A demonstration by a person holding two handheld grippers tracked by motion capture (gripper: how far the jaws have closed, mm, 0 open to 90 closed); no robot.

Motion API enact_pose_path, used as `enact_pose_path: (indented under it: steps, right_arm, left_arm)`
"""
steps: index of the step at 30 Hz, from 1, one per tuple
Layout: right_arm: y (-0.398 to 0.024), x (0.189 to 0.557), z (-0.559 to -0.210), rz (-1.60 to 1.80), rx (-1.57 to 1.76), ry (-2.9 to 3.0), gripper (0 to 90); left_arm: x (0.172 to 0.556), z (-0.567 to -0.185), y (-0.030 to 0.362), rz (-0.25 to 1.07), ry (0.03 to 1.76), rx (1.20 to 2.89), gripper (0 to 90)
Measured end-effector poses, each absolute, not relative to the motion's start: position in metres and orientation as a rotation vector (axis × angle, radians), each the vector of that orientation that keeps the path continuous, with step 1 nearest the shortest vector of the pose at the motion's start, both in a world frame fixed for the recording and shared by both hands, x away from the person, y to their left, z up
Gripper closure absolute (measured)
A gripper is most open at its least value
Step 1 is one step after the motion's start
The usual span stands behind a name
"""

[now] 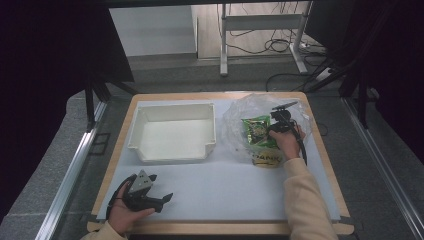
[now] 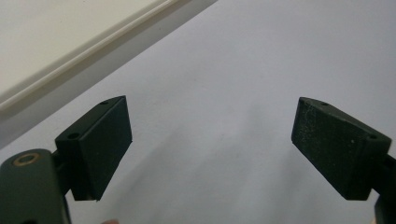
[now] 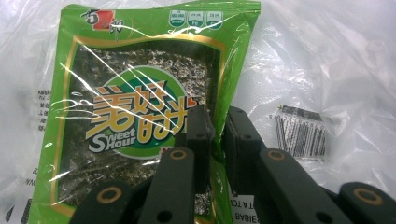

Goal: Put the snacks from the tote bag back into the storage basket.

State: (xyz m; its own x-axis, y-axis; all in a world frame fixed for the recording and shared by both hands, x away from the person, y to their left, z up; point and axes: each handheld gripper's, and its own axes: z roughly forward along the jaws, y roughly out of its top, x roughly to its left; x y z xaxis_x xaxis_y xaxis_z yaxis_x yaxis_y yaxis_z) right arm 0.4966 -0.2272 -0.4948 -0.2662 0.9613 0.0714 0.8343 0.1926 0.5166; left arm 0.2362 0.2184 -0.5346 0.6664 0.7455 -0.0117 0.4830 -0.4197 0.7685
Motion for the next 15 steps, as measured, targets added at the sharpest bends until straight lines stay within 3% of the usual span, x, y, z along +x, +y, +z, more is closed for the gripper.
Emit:
enact_pose_path:
  steps: [15]
  right_arm:
    - [-0.2245,0.4946,-0.4928,0.677,1.671,2.188,88.8]
  left_arm:
    - [0.2363,-0.5342,0.2193,0.427,0.946,2.095,12.4]
